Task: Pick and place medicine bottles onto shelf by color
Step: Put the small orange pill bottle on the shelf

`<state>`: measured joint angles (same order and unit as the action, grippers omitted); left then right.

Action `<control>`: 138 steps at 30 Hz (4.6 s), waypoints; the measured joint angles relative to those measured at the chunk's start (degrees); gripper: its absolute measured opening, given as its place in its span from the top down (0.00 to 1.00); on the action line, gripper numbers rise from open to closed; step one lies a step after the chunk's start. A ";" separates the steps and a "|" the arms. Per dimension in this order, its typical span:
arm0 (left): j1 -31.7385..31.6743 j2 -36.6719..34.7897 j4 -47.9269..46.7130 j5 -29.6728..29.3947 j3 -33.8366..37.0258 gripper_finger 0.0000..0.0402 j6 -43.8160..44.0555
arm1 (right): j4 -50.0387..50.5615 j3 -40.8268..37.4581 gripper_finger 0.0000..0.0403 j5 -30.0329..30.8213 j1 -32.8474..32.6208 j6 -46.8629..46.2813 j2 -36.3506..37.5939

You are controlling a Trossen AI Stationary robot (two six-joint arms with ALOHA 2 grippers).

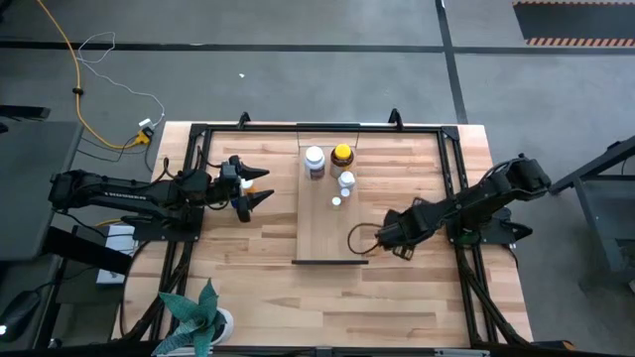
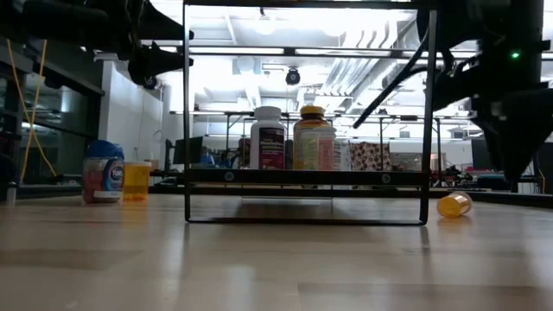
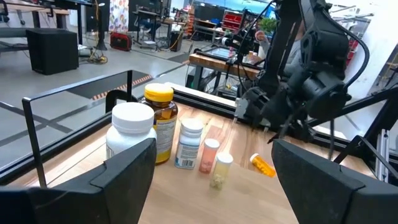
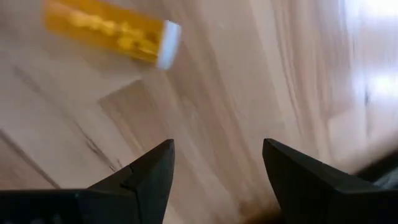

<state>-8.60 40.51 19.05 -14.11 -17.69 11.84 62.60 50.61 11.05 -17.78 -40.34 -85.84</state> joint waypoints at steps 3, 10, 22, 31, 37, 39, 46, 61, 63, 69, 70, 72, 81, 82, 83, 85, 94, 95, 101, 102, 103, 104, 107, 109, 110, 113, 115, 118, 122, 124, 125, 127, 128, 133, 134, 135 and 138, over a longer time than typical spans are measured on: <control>0.00 -0.02 0.02 -0.02 0.00 0.23 0.00 | -3.47 0.00 0.41 3.38 0.00 9.05 0.00; 0.00 0.00 0.02 -0.02 0.00 0.23 -0.01 | -11.97 0.00 0.41 2.17 -0.33 38.75 0.00; 0.02 0.00 0.03 -0.02 0.00 0.23 -1.49 | -15.31 0.00 0.41 -0.26 0.20 49.85 -2.29; 0.02 0.01 0.05 -0.02 0.00 0.23 -1.51 | -19.00 0.00 0.41 -0.11 0.17 55.90 -9.46; 0.00 0.00 0.03 -0.02 0.00 0.23 -1.51 | -19.00 0.02 0.42 1.70 0.22 55.85 -9.70; 0.01 -0.02 0.04 -0.02 0.00 0.23 -1.51 | -19.02 0.02 0.45 1.85 0.20 55.87 -9.70; 0.00 0.01 0.04 -0.02 0.00 0.23 -1.51 | -19.33 0.00 0.64 3.49 0.35 56.09 -9.79; 0.01 -0.01 0.08 -0.02 0.00 0.23 -1.51 | -10.36 0.00 0.78 4.94 0.55 53.22 -4.30; 0.00 -0.01 0.13 -0.02 0.01 0.23 -1.51 | -8.14 0.00 0.77 5.61 0.55 51.28 -1.05; 0.02 0.01 2.83 0.03 0.00 0.23 -0.62 | -6.22 0.14 0.77 12.48 0.55 46.11 10.74; 0.00 0.32 4.52 0.57 0.00 0.23 0.11 | -6.57 0.48 0.77 13.91 0.55 45.63 12.36; 0.09 1.71 7.68 3.12 -0.02 0.23 0.95 | -8.41 1.77 0.77 16.78 0.63 45.12 15.07; 4.70 15.82 11.19 5.46 -6.35 0.23 -4.93 | -23.00 8.62 0.77 18.40 1.71 46.75 15.27; 5.46 18.05 11.22 5.49 -7.60 0.23 -6.86 | -25.19 9.00 0.77 18.34 2.03 46.75 14.83; 6.18 20.21 11.06 5.49 -8.74 0.23 -8.81 | -26.65 9.45 0.77 17.88 2.19 46.75 14.31; 7.74 24.61 11.03 5.48 -11.39 0.23 -12.87 | -28.94 10.04 0.77 16.26 2.93 46.75 13.39; 12.91 40.50 11.10 0.75 -22.28 0.23 -24.87 | -32.00 10.19 0.77 5.32 6.56 37.46 6.71; 13.26 41.74 11.12 0.01 -23.25 0.23 -25.67 | -32.23 10.19 0.77 4.02 6.80 36.20 5.79; 14.37 47.55 10.99 -3.07 -27.43 0.23 -27.95 | -35.15 10.19 0.77 -1.07 7.48 32.81 1.59; 14.37 48.22 10.91 -3.39 -27.87 0.23 -27.90 | -35.48 10.19 0.77 -1.30 7.48 32.81 1.26; 14.36 48.79 10.82 -3.53 -28.22 0.23 -27.64 | -36.21 10.19 0.77 -1.30 7.48 32.81 1.09; 14.36 49.23 10.74 -3.58 -28.53 0.23 -27.46 | -36.83 10.19 0.77 -1.34 7.50 32.92 1.07; 14.19 50.32 10.81 -3.43 -29.00 0.23 -27.19 | -39.24 10.19 0.77 -1.34 7.52 33.98 1.11; 14.19 50.73 10.79 -3.41 -29.03 0.23 -27.17 | -40.88 10.19 0.77 -1.37 7.52 34.34 1.14; 14.21 50.76 10.73 -3.40 -29.03 0.23 -27.14 | -41.67 10.19 0.77 -1.50 7.52 34.53 1.14; 14.19 50.76 10.80 -3.28 -29.03 0.23 -27.04 | -42.92 10.19 0.77 -2.47 7.52 35.27 1.14; 14.19 50.76 10.79 -3.26 -29.03 0.23 -26.98 | -43.86 10.19 0.77 -2.85 7.52 35.24 1.14; 13.88 50.76 10.71 -2.70 -29.03 0.23 -26.00 | -44.98 10.19 0.77 -4.23 7.52 35.62 1.14; 12.49 50.76 9.84 1.46 -29.03 0.23 -22.32 | -46.53 10.19 0.77 -5.39 7.52 36.43 1.14; 11.82 50.74 10.12 2.78 -29.03 0.23 -20.59 | -46.54 10.19 0.77 -5.50 7.54 37.01 1.14; 11.56 50.75 10.28 3.33 -29.03 0.23 -20.02 | -46.57 10.19 0.77 -5.51 7.58 37.57 1.14; 11.17 50.75 10.44 3.85 -29.03 0.25 -19.46 | -46.55 10.19 0.77 -5.51 7.58 37.88 1.14; 11.08 50.75 10.54 3.93 -29.03 0.26 -19.38 | -46.54 10.19 0.77 -5.51 7.65 37.94 1.14; 11.08 50.71 10.86 4.02 -29.03 0.38 -19.30 | -44.94 10.19 0.77 -4.72 7.67 39.13 1.14; 11.08 50.71 10.91 4.02 -29.03 0.41 -19.30 | -44.47 10.19 0.77 -4.20 7.67 39.21 1.14; 11.13 50.71 10.91 4.02 -29.03 0.44 -19.30 | -44.19 10.19 0.77 -3.68 7.67 39.19 1.14; 11.13 50.71 10.95 4.00 -29.03 0.51 -19.30 | -44.08 10.19 0.77 -2.64 7.67 39.28 1.14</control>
<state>2.52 91.22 30.00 -10.11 -46.72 -7.46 18.52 60.80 8.42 -10.11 -1.06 -84.71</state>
